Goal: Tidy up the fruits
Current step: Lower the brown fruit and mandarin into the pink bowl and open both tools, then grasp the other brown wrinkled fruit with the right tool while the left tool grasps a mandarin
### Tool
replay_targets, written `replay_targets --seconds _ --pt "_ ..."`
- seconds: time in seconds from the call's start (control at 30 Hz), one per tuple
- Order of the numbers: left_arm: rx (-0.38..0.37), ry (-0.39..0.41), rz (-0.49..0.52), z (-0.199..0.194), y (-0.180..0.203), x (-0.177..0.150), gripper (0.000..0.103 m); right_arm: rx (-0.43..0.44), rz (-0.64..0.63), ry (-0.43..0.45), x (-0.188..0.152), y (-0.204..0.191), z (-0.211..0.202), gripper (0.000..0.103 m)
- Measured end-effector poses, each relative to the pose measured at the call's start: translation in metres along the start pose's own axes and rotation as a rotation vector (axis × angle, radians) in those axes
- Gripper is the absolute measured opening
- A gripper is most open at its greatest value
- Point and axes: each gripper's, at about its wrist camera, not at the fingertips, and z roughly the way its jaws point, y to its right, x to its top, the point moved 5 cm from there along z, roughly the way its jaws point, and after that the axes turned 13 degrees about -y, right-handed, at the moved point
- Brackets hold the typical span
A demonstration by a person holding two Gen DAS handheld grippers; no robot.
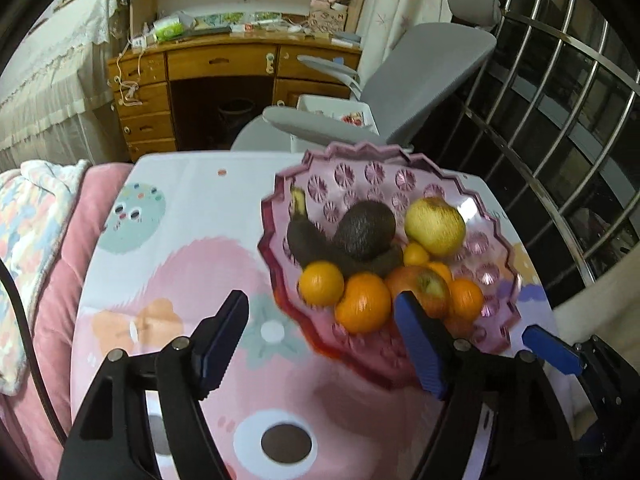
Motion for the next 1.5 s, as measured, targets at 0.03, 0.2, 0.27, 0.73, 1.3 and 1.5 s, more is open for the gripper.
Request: replay_targets --seconds 0.03,0.2,0.27,0.73,1.3,1.5 --pt "-0.008 -0.011 0.003 -0.001 -0.002 -0.005 0.076 -0.012 0.011 0.0 -0.003 -0.001 -0.002 0.057" --pt "-0.037 -0.064 0.027 -0.003 -0.01 -0.03 0.078 -0.055 0.068 0.001 -0.021 -0.009 -0.009 0.061" --pt "-0.052 -0.092 0.044 -0.001 -0.012 -0.044 0.079 -0.071 0.088 0.0 -0.029 -0.011 -0.01 0.062" --pt "-0.174 -0.205 0.158 0.03 0.027 -0.088 0.081 -0.18 0.11 -0.058 -0.083 -0.001 -0.004 0.063" --pt "-0.226 -0.167 0.202 0.071 0.086 -0.073 0.081 -0.123 -0.105 -0.069 -0.09 0.039 0.028 0.061" --pt "-0.2 -0.138 0.181 0.081 0.097 -0.069 0.081 -0.081 -0.159 -0.066 -0.086 0.045 0.042 0.053"
